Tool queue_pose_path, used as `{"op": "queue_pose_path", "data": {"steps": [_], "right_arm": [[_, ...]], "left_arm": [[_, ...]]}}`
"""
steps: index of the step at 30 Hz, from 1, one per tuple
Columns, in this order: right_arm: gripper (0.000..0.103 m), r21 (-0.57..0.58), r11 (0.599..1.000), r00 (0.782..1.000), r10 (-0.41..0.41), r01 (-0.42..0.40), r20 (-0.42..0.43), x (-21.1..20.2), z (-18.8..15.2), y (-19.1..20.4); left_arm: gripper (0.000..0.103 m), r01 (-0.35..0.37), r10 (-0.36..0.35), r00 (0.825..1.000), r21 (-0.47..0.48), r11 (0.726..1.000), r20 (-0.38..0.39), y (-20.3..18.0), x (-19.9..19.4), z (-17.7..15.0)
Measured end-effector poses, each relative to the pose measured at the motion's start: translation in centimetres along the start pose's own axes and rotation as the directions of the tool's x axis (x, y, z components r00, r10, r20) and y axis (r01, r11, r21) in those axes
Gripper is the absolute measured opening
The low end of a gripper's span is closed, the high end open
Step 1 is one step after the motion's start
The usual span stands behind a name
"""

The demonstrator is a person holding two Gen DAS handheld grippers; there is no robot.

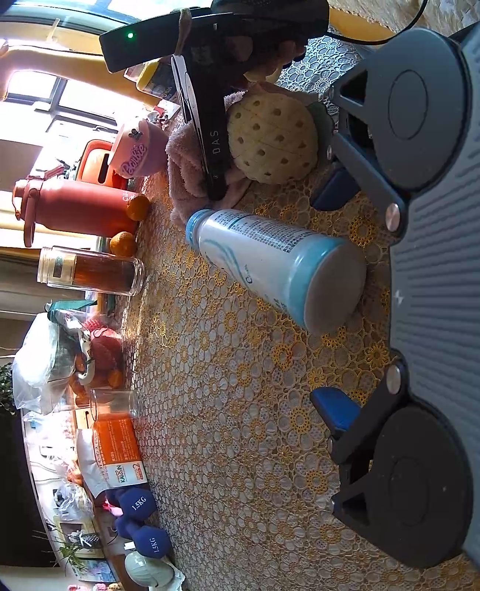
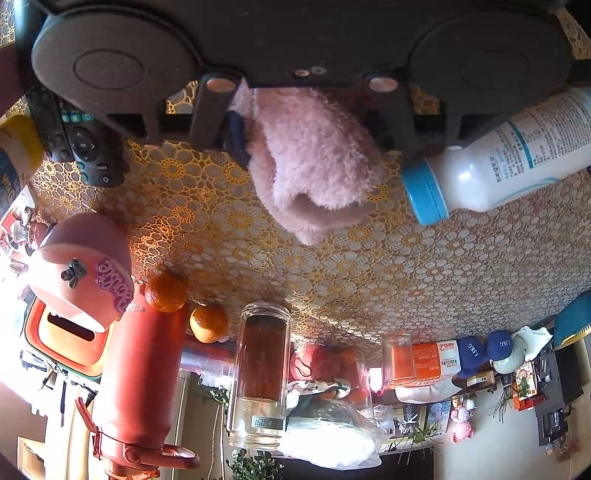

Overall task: Clean container
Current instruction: 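Rub the pink towel over the white bottle with the right tool while the left tool holds the bottle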

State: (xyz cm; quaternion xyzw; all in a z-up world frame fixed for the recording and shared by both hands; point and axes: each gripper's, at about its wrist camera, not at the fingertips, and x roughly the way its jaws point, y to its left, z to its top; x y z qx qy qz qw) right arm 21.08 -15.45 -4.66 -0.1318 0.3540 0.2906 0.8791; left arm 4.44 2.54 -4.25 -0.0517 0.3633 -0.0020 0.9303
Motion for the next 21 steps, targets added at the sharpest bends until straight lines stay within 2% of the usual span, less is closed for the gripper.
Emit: {"op": "queue_pose_path", "data": {"steps": [1,4,8,12,14,18,21], "right_arm": [[0.033,-0.008,1.0,1.0,-0.003,0.003,0.0,-0.2,0.0,0.1],[0.022,-0.017,1.0,1.0,0.012,-0.012,0.005,-0.9,0.0,0.2],[0.021,-0.029,0.999,0.996,0.033,-0.031,0.081,-3.6,0.4,0.6],[0.021,-0.077,0.988,0.979,0.147,-0.137,0.142,-6.9,1.0,1.8],[0.021,-0.135,0.971,0.964,0.217,-0.197,0.154,-8.2,1.3,3.0],[0.021,-0.227,0.919,0.923,0.357,-0.321,0.143,-9.5,1.8,5.4],[0.021,-0.268,0.86,0.876,0.472,-0.433,0.099,-9.6,2.1,7.0]], "left_arm": [[0.102,-0.001,0.001,1.0,-0.002,1.0,0.003,0.1,0.0,0.1],[0.1,0.003,-0.003,1.0,-0.003,1.0,0.013,0.0,-0.3,0.2],[0.097,-0.001,0.001,1.0,0.008,1.0,0.018,-0.3,-0.5,0.2],[0.096,-0.011,0.011,1.0,0.012,1.0,0.019,-0.5,-0.7,0.2],[0.089,-0.021,0.021,1.0,0.015,1.0,0.018,-0.5,-0.6,0.3],[0.083,-0.017,0.017,1.0,-0.004,1.0,0.01,-0.1,-0.7,0.2],[0.083,-0.011,0.011,1.0,-0.004,1.0,0.014,0.0,-0.9,0.1]]}}
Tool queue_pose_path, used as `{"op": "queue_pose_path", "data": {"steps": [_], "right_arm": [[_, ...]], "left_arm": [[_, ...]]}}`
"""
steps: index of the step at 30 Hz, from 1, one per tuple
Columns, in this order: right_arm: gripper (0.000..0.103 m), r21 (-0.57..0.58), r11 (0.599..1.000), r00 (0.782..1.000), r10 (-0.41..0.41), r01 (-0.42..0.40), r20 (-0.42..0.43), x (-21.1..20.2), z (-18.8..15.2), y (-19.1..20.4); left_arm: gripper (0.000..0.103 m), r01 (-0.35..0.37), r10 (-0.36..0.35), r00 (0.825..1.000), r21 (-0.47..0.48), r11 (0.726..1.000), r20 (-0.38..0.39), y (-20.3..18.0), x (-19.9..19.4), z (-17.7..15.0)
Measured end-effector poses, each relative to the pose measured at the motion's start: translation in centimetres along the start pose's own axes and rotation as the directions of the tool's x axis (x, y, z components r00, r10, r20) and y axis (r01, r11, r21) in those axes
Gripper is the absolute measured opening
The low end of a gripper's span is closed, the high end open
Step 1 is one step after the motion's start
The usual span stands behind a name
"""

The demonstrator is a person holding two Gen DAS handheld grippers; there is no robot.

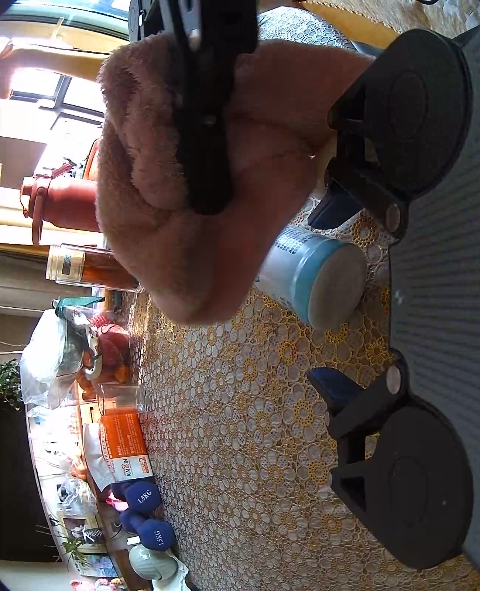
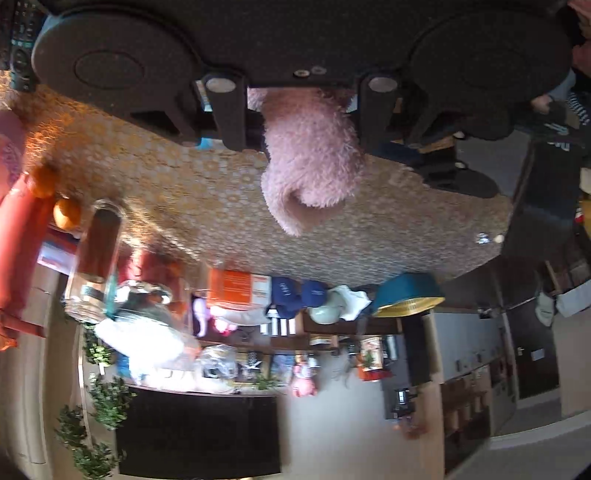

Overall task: Clean container
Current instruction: 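Rub the pink towel over the white bottle with the right tool while the left tool holds the bottle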

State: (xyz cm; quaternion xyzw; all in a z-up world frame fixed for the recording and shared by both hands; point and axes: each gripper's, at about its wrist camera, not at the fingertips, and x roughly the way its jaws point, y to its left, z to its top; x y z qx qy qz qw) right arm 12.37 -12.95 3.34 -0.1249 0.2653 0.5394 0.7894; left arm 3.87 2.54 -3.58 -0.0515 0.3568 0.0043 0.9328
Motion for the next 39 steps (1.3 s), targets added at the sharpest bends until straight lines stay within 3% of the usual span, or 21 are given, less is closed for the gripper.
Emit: {"op": "queue_pose_path", "data": {"steps": [5,10,14,22,29,31,34,39], "right_arm": [[0.021,-0.038,0.994,0.993,0.101,-0.104,-0.062,1.7,-0.3,1.8],[0.021,-0.027,0.996,0.99,0.079,-0.082,-0.117,3.4,-0.7,1.2],[0.021,-0.043,0.997,0.989,0.058,-0.064,-0.133,3.9,-1.1,0.9],[0.021,-0.092,0.992,0.984,-0.096,0.083,-0.152,5.1,-0.2,-0.9],[0.022,-0.025,0.981,0.968,-0.192,0.19,-0.165,5.7,0.3,-4.8],[0.023,-0.051,0.967,0.948,-0.255,0.25,-0.189,6.0,0.0,-5.3],[0.023,-0.011,0.968,0.952,-0.248,0.25,-0.181,5.7,-0.7,-6.3],[0.023,0.011,0.969,0.956,-0.242,0.247,-0.166,5.1,-1.3,-6.6]], "left_arm": [[0.071,0.021,-0.021,1.0,0.0,1.0,-0.009,0.1,0.3,-0.2],[0.057,0.045,-0.045,0.999,0.03,0.999,-0.006,-0.3,0.3,-0.3],[0.057,0.051,-0.051,0.999,0.025,0.998,-0.003,-0.2,0.3,-0.4],[0.057,0.056,-0.056,0.998,0.026,0.998,-0.004,-0.1,0.4,-0.4],[0.057,0.08,-0.08,0.997,-0.007,0.997,-0.018,0.4,0.4,-0.2],[0.057,0.094,-0.094,0.995,-0.026,0.995,-0.016,0.8,0.3,-0.1],[0.059,0.126,-0.128,0.991,-0.074,0.989,-0.027,1.7,0.4,0.1],[0.065,0.212,-0.219,0.976,-0.207,0.955,-0.014,3.4,0.6,0.9]]}}
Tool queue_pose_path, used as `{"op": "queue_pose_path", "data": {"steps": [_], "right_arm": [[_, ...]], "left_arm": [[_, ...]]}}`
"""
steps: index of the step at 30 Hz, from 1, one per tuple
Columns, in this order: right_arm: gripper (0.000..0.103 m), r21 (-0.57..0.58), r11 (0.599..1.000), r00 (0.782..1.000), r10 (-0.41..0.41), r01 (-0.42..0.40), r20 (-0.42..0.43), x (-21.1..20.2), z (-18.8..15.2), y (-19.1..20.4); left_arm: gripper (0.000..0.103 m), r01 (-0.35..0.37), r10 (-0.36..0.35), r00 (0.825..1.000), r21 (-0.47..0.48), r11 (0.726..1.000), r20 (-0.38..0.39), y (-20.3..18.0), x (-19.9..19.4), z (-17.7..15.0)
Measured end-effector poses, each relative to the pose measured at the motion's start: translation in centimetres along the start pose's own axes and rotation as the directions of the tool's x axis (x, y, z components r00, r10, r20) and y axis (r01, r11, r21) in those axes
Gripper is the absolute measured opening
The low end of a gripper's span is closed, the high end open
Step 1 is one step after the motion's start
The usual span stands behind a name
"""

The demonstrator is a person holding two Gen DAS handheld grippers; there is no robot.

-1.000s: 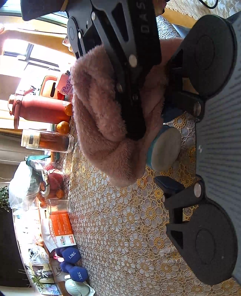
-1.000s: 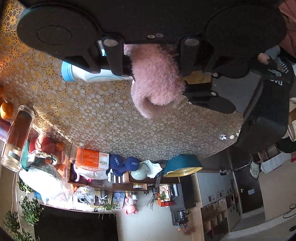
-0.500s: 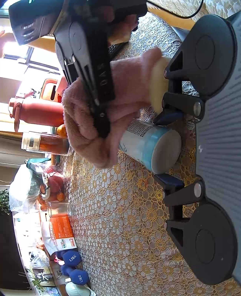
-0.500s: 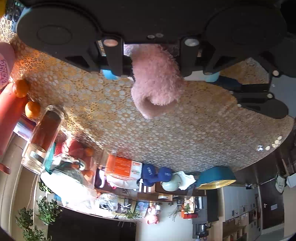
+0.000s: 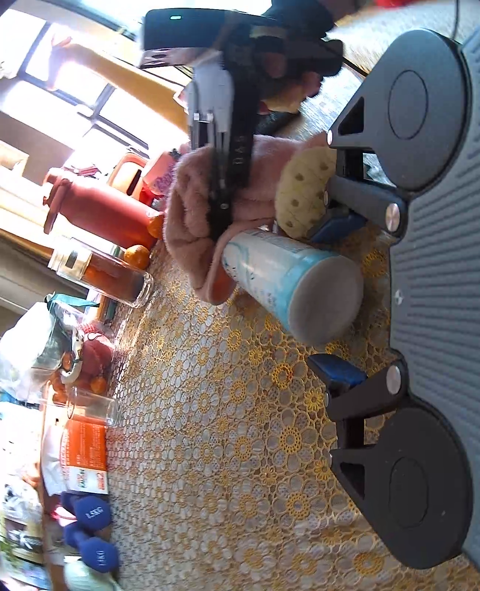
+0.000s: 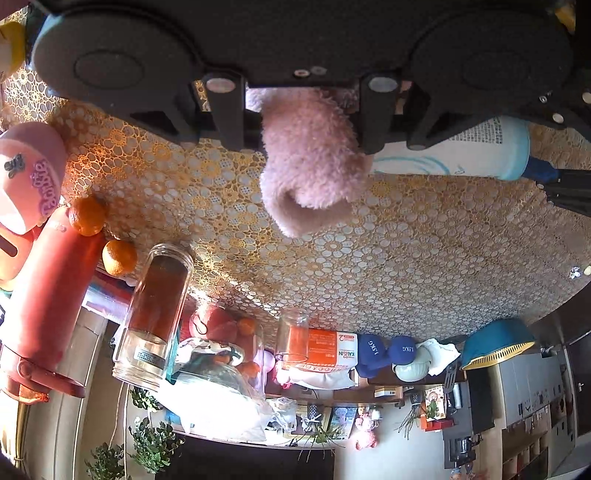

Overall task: Clean container
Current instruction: 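Rub the pink towel over the white bottle with the right tool while the left tool holds the bottle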

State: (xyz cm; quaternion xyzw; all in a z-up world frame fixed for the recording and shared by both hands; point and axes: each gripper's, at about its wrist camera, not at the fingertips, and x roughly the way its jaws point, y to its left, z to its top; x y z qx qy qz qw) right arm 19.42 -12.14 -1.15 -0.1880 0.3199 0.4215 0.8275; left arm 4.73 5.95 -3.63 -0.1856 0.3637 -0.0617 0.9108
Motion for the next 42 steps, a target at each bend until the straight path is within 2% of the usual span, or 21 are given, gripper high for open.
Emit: {"op": "queue_pose_path", "data": {"steps": [3,7,10,15,20,23,27,31,34,37,42], "right_arm": [[0.023,-0.007,1.0,1.0,-0.012,0.012,0.009,-0.3,-0.3,0.2],[0.023,0.01,1.0,1.0,-0.016,0.016,0.018,-0.7,-0.8,0.0],[0.023,0.009,1.0,0.999,-0.025,0.025,0.02,-1.1,-1.3,0.0],[0.022,-0.004,0.999,0.999,-0.036,0.036,0.01,-1.5,-2.1,0.0],[0.021,-0.051,0.987,0.988,-0.156,0.155,-0.006,-1.9,-3.0,0.2],[0.021,-0.008,0.985,0.985,-0.173,0.173,0.014,-3.0,-3.1,-0.6],[0.021,0.003,0.994,0.99,-0.108,0.108,0.093,-5.4,-2.0,0.1],[0.021,-0.059,0.998,0.987,0.021,-0.011,0.161,-7.3,-0.7,2.4],[0.021,-0.117,0.987,0.973,0.134,-0.113,0.19,-8.1,-0.1,4.2],[0.021,-0.162,0.967,0.957,0.225,-0.197,0.184,-8.3,0.5,5.7],[0.021,-0.184,0.944,0.945,0.301,-0.275,0.13,-7.2,0.4,7.1]], "left_arm": [[0.065,0.013,-0.014,1.0,-0.022,1.0,-0.013,-0.1,0.3,0.4],[0.065,0.006,-0.006,1.0,-0.005,1.0,-0.025,-0.7,0.7,0.2],[0.059,0.0,0.002,1.0,0.04,0.999,-0.027,-1.5,0.8,-0.1],[0.058,-0.05,0.051,0.999,0.137,0.989,-0.006,-3.0,0.6,-0.6],[0.058,-0.072,0.071,0.997,0.17,0.983,0.011,-3.5,0.3,-0.8],[0.058,-0.081,0.08,0.997,0.179,0.981,0.015,-3.5,0.3,-0.9],[0.058,-0.084,0.082,0.997,0.182,0.98,0.017,-3.6,0.3,-1.0],[0.058,-0.088,0.086,0.996,0.191,0.978,0.017,-3.7,0.3,-1.1],[0.058,-0.09,0.088,0.996,0.197,0.976,0.018,-3.7,0.3,-1.1],[0.058,-0.09,0.088,0.996,0.196,0.976,0.019,-3.7,0.3,-1.2],[0.058,-0.097,0.094,0.995,0.209,0.973,0.025,-4.0,0.2,-1.3]]}}
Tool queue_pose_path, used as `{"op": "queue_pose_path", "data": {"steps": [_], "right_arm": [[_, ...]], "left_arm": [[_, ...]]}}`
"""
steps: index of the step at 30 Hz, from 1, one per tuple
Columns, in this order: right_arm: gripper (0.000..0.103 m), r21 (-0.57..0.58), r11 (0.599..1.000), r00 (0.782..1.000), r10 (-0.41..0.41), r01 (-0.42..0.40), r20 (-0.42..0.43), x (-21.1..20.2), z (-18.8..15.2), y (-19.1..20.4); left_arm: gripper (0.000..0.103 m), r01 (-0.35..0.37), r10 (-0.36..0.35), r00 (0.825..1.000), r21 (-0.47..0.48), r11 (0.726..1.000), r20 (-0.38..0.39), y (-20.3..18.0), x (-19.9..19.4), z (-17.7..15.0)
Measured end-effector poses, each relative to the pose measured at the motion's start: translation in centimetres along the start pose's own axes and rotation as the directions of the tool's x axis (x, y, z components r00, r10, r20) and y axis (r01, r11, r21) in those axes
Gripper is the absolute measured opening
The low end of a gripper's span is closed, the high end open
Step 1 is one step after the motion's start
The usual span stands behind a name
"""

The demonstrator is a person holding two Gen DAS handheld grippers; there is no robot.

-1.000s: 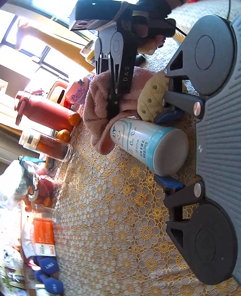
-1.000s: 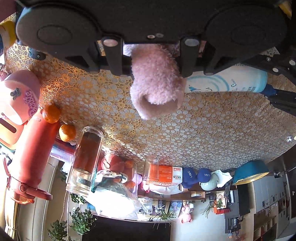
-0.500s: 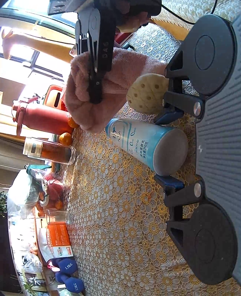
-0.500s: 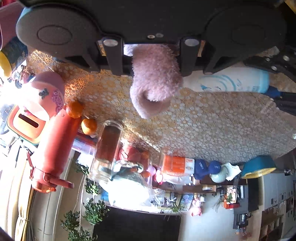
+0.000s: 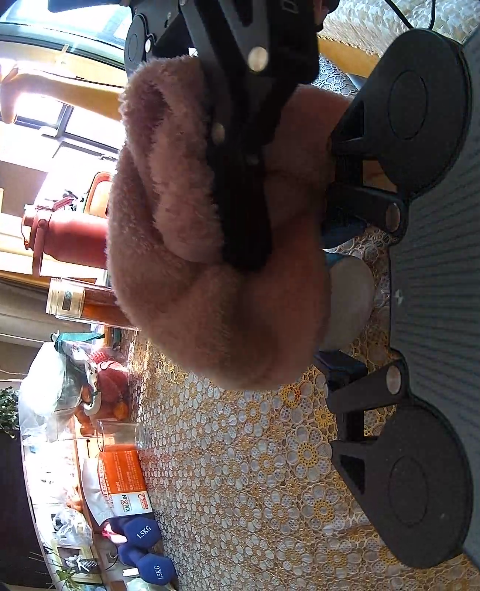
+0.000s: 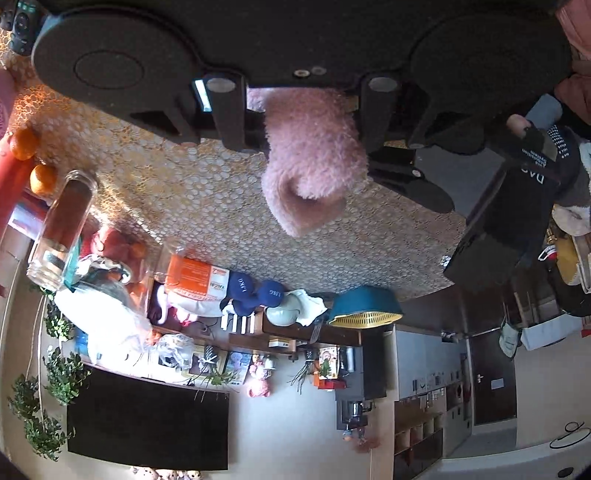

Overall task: Clean container
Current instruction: 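Rub the pink towel over the white bottle with the right tool while the left tool holds the bottle, then wipe the towel back and forth across the bottle with the right tool while the left tool steadies it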

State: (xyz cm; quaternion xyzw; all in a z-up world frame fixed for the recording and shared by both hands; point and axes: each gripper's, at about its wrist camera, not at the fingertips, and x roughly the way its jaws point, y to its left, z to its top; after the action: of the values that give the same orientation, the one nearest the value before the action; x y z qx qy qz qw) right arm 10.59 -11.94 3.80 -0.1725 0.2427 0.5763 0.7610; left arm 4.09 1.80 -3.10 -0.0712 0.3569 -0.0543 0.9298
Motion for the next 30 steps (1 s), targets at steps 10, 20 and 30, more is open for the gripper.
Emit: {"op": "queue_pose_path", "data": {"steps": [10,20,30], "right_arm": [[0.022,0.006,1.0,0.997,-0.009,0.009,-0.081,2.8,-1.2,0.0],[0.022,0.058,0.987,0.983,-0.144,0.152,-0.117,4.1,-1.6,-4.0],[0.022,0.122,0.965,0.967,-0.213,0.23,-0.139,4.2,-2.2,-7.1]], "left_arm": [[0.058,-0.026,0.025,1.0,0.062,0.998,0.014,-1.0,-0.1,-0.2],[0.057,-0.024,0.023,1.0,0.087,0.996,0.022,-1.2,-0.1,-0.4],[0.057,-0.017,0.015,1.0,0.079,0.997,0.024,-1.0,-0.1,-0.6]]}}
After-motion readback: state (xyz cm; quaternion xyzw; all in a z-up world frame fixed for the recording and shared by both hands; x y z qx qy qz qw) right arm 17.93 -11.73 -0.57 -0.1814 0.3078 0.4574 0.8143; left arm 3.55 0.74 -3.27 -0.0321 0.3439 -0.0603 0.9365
